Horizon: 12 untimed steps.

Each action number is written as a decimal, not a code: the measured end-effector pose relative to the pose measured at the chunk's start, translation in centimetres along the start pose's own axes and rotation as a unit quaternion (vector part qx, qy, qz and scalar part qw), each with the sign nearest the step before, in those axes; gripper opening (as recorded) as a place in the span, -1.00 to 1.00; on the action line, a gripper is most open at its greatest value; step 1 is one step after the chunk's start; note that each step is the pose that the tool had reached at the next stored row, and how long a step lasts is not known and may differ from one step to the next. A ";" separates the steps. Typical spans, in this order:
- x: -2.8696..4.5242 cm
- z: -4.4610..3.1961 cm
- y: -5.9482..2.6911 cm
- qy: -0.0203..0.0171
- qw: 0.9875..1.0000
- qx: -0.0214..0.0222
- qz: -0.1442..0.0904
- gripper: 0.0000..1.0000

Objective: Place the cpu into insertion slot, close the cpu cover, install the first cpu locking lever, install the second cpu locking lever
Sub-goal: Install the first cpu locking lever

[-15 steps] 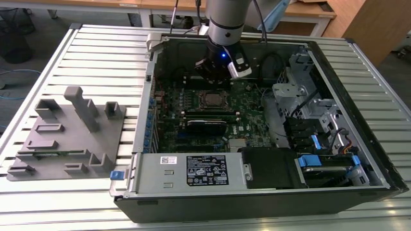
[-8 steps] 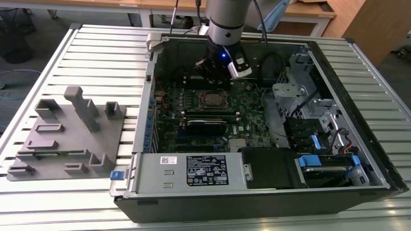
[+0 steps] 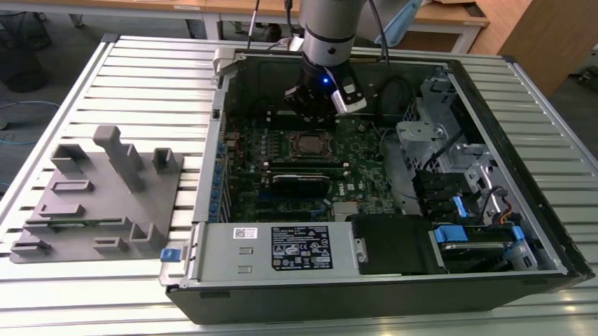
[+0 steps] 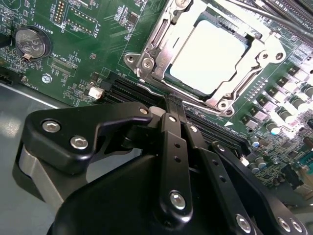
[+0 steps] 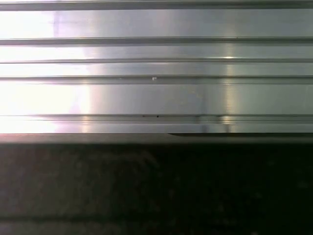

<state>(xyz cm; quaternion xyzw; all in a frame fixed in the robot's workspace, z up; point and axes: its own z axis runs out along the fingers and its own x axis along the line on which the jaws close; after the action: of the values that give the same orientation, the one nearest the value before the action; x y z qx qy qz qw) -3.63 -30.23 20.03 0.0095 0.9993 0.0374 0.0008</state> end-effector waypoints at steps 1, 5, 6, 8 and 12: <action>-0.01 0.00 0.00 0.000 1.000 0.000 0.000 -0.79; -0.10 0.00 0.00 0.000 1.000 0.000 0.000 -0.79; -0.11 0.00 0.00 0.000 1.000 0.000 0.000 -0.79; -0.13 0.00 0.00 0.000 1.000 0.000 0.000 -0.79; -0.14 0.00 0.00 0.000 1.000 0.000 0.000 -0.79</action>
<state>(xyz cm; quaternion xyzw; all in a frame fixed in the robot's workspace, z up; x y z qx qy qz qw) -3.49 -30.23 20.03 0.0095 0.9993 0.0374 0.0011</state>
